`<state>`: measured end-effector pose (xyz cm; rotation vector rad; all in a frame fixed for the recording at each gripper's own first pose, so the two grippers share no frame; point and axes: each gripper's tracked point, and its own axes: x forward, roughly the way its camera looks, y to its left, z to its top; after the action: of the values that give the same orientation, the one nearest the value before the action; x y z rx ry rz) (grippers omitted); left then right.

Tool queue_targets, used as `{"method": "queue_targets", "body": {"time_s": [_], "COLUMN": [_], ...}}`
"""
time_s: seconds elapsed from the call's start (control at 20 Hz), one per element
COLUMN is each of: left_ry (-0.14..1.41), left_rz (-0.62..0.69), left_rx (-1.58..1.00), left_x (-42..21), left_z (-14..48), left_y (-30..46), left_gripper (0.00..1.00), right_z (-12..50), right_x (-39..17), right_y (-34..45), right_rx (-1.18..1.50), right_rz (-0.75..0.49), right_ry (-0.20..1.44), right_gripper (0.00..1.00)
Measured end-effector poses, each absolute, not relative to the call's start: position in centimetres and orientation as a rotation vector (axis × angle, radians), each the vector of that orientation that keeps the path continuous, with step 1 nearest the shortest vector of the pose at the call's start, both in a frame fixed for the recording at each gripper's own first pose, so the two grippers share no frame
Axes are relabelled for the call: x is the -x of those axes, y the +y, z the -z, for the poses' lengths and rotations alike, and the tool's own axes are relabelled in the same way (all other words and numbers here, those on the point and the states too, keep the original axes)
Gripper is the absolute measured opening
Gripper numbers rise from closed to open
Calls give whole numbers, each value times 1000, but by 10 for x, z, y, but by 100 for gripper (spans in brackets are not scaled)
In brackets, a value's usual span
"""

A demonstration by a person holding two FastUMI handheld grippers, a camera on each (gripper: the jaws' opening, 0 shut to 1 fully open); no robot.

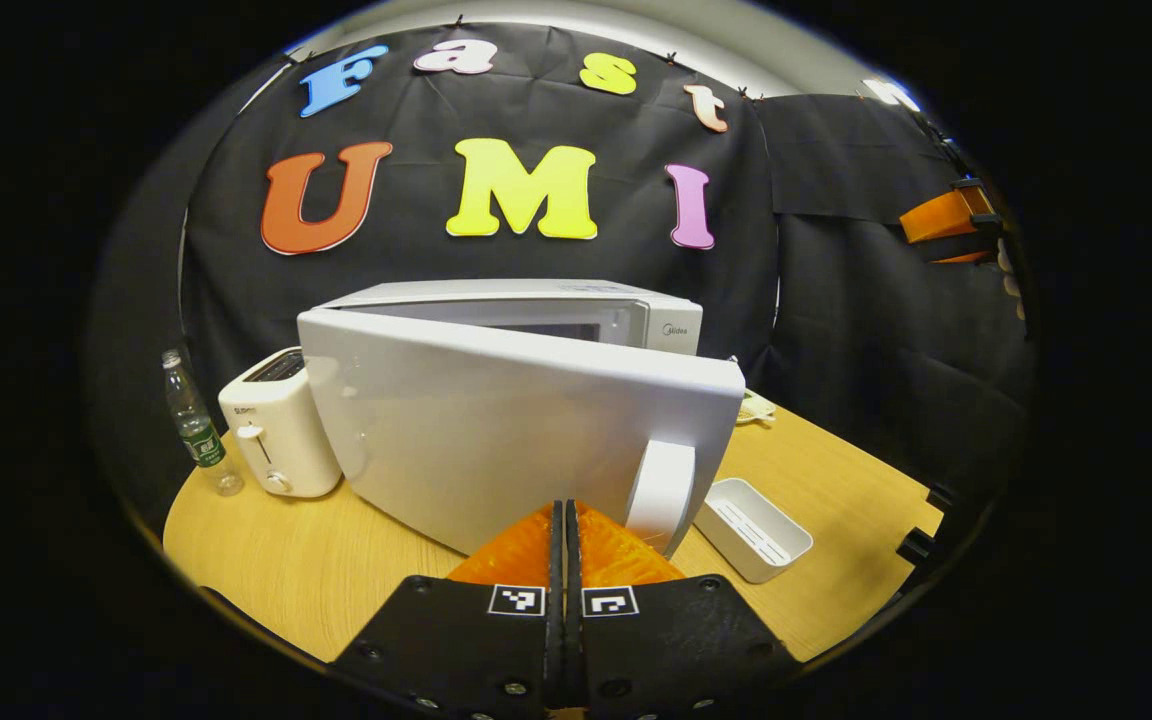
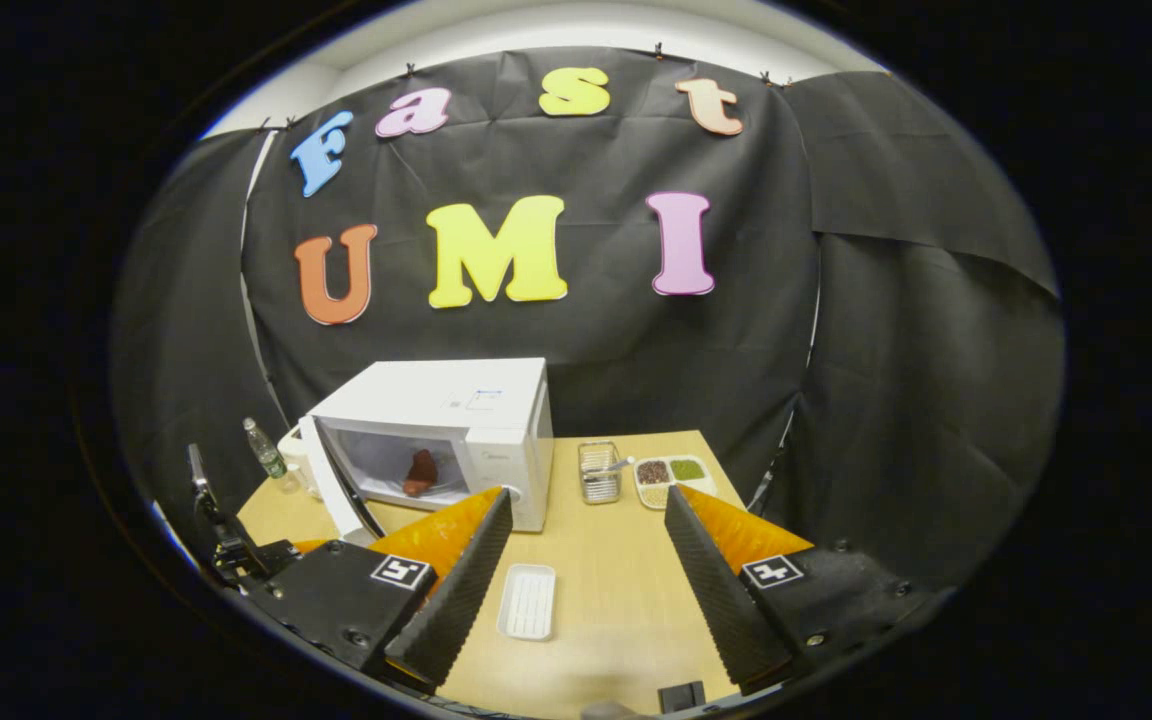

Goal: Open the microwave oven with the left hand, put the food in, and close the microwave oven.

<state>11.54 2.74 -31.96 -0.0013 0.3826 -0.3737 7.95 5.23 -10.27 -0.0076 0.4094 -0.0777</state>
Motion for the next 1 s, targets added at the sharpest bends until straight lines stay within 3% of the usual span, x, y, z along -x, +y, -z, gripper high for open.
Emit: {"method": "queue_targets", "body": {"time_s": [0.9, 0.95, 1.0], "left_ry": [371, 370, 368], "left_rz": [366, 367, 368], "left_rx": [19, 19, 14], "left_x": [-215, -221, -226], "left_z": [329, 330, 330], "left_y": [-43, -46, -48], "left_gripper": [0, 9, 0], "right_z": [113, 114, 114], "right_x": [-116, -117, -118], "right_y": [-1, -2, -3], "right_rx": [0, 3, 2], "right_rz": [81, 82, 81], "right_ry": [444, 447, 450], "right_gripper": [92, 92, 92]}}
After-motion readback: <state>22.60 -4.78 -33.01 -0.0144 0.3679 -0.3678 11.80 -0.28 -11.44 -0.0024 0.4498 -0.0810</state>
